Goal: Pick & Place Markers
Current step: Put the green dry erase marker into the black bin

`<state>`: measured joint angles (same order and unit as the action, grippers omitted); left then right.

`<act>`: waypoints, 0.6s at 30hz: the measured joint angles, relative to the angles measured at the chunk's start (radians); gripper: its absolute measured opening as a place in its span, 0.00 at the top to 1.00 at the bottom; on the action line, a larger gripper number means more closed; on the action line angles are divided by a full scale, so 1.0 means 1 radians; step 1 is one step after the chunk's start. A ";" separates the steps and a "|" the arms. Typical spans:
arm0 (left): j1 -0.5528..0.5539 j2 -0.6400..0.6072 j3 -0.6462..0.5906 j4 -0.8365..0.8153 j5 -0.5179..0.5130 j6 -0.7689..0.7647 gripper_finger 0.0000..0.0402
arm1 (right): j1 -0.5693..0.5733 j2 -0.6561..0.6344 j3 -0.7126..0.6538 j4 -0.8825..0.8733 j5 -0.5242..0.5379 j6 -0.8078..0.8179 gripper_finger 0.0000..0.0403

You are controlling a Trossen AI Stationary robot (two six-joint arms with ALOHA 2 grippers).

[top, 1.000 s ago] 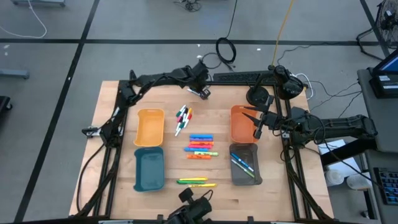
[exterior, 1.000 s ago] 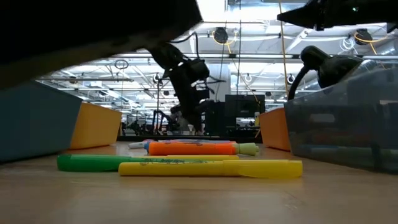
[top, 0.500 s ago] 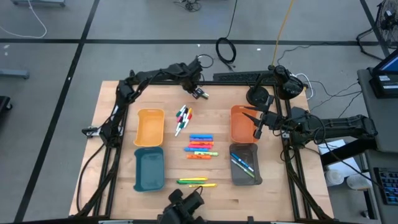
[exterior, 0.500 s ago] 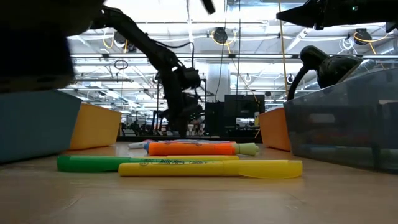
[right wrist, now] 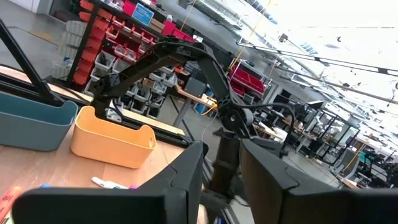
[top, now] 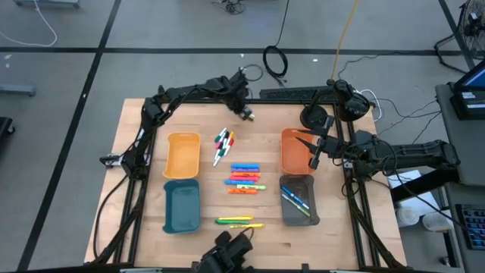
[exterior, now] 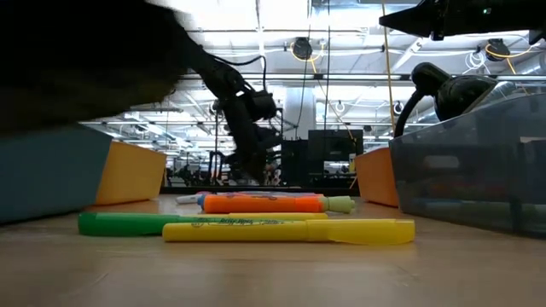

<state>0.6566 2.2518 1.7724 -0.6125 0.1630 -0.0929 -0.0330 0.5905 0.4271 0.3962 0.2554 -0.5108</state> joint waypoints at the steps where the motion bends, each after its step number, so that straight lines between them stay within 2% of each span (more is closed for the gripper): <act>1: -0.003 0.010 0.006 0.028 0.025 -0.007 0.99 | 0.000 0.000 0.000 0.006 0.000 0.000 0.77; 8: 0.035 0.049 0.048 -0.021 0.075 -0.092 0.99 | 0.000 0.000 0.000 0.025 -0.008 0.001 0.77; 13: 0.079 0.101 0.081 -0.098 0.114 -0.113 0.99 | 0.000 0.000 0.000 0.026 -0.056 0.005 0.77; 18: 0.078 0.104 0.090 -0.149 0.136 -0.073 0.99 | 0.000 0.000 0.000 0.028 -0.051 0.005 0.77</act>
<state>0.7344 2.3554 1.8626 -0.7617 0.2988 -0.1654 -0.0330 0.5904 0.4271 0.4245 0.2039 -0.5056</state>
